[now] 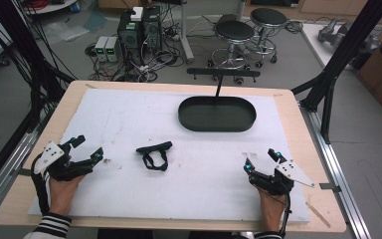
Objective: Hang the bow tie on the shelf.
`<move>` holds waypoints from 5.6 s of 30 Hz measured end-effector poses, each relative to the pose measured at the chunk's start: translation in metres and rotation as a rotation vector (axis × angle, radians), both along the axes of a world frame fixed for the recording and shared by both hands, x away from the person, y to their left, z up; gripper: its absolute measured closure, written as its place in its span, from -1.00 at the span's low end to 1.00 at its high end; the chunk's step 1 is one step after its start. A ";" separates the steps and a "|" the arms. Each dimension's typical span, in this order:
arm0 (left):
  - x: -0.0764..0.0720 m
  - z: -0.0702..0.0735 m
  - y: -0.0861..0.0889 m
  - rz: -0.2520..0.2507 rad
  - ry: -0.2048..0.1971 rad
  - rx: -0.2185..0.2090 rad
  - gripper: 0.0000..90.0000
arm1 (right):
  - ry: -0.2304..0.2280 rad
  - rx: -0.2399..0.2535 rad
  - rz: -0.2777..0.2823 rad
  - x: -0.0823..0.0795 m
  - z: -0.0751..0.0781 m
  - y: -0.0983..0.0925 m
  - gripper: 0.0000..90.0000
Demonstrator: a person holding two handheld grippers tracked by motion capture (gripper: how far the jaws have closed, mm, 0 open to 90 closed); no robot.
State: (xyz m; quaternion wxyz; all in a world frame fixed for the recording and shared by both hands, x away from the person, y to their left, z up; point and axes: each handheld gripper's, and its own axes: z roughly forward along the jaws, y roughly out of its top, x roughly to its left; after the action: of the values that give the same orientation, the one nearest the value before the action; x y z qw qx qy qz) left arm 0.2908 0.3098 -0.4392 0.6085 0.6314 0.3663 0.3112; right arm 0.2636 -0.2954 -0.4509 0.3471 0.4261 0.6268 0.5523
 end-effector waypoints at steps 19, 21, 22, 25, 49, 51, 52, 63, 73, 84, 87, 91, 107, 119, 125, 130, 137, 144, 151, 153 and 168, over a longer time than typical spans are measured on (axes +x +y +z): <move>0.024 0.058 -0.038 -0.202 0.095 0.206 -0.69 | 0.002 0.008 0.000 0.000 0.000 -0.001 -0.80; 0.029 0.061 -0.046 -0.231 0.130 0.233 -0.69 | 0.003 0.009 -0.001 0.000 0.000 -0.001 -0.80; 0.030 0.062 -0.048 -0.238 0.139 0.237 -0.69 | 0.003 0.010 0.000 0.000 0.000 -0.001 -0.80; 0.036 0.067 -0.055 -0.262 0.175 0.254 -0.69 | 0.004 0.010 0.000 0.000 0.000 -0.001 -0.80; 0.069 0.054 -0.113 -0.419 0.408 0.598 -0.49 | -0.002 0.017 -0.003 0.000 0.000 -0.002 -0.80; 0.070 0.051 -0.116 -0.419 0.424 0.633 -0.46 | -0.003 0.015 -0.003 -0.001 0.000 -0.001 -0.80; 0.071 0.049 -0.117 -0.416 0.433 0.640 -0.45 | -0.004 0.014 -0.002 -0.001 0.000 -0.001 -0.80; 0.075 0.036 -0.125 -0.421 0.450 0.733 -0.19 | -0.006 0.019 -0.004 -0.001 0.000 -0.002 -0.80; 0.076 0.025 -0.133 -0.427 0.438 0.808 0.06 | -0.009 0.019 -0.004 -0.001 0.000 -0.002 -0.80; 0.079 0.022 -0.135 -0.427 0.426 0.808 0.56 | -0.008 0.020 -0.003 -0.001 0.000 -0.002 -0.80; 0.080 0.019 -0.134 -0.436 0.439 0.780 0.67 | -0.008 0.021 -0.003 -0.001 0.000 -0.002 -0.80; 0.079 0.021 -0.134 -0.435 0.432 0.778 0.81 | -0.008 0.022 -0.003 -0.001 0.000 -0.002 -0.80; 0.078 0.031 -0.130 -0.377 0.409 0.651 0.88 | -0.003 0.026 -0.004 -0.001 0.000 -0.002 -0.80; 0.075 0.050 -0.126 -0.364 0.298 0.494 0.89 | -0.006 0.025 -0.003 0.000 0.000 -0.002 -0.80; 0.076 0.052 -0.129 -0.358 0.271 0.457 0.89 | -0.002 0.026 -0.003 0.000 0.000 -0.003 -0.80; 0.078 0.058 -0.132 -0.358 0.251 0.409 0.89 | -0.004 0.027 -0.004 0.000 0.000 -0.003 -0.80; 0.081 0.068 -0.140 -0.359 0.226 0.331 0.89 | -0.002 0.030 -0.003 0.000 0.000 -0.003 -0.80; 0.087 0.081 -0.150 -0.380 0.195 0.275 0.89 | -0.001 0.034 -0.002 0.000 0.000 -0.003 -0.80; 0.096 0.090 -0.160 -0.411 0.176 0.198 0.89 | -0.007 0.035 -0.003 0.000 -0.001 -0.003 -0.80; 0.100 0.091 -0.164 -0.416 0.175 0.195 0.89 | -0.005 0.036 -0.003 -0.001 0.000 -0.004 -0.80; 0.132 0.112 -0.193 -0.444 0.118 0.110 0.90 | -0.008 0.032 -0.005 -0.001 -0.001 -0.003 -0.80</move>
State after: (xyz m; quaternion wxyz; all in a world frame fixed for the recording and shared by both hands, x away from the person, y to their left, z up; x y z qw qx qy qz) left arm 0.4225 0.1173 -0.3271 0.6042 0.7459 0.2359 0.1515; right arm 0.2628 -0.2986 -0.4514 0.3442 0.4309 0.6153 0.5632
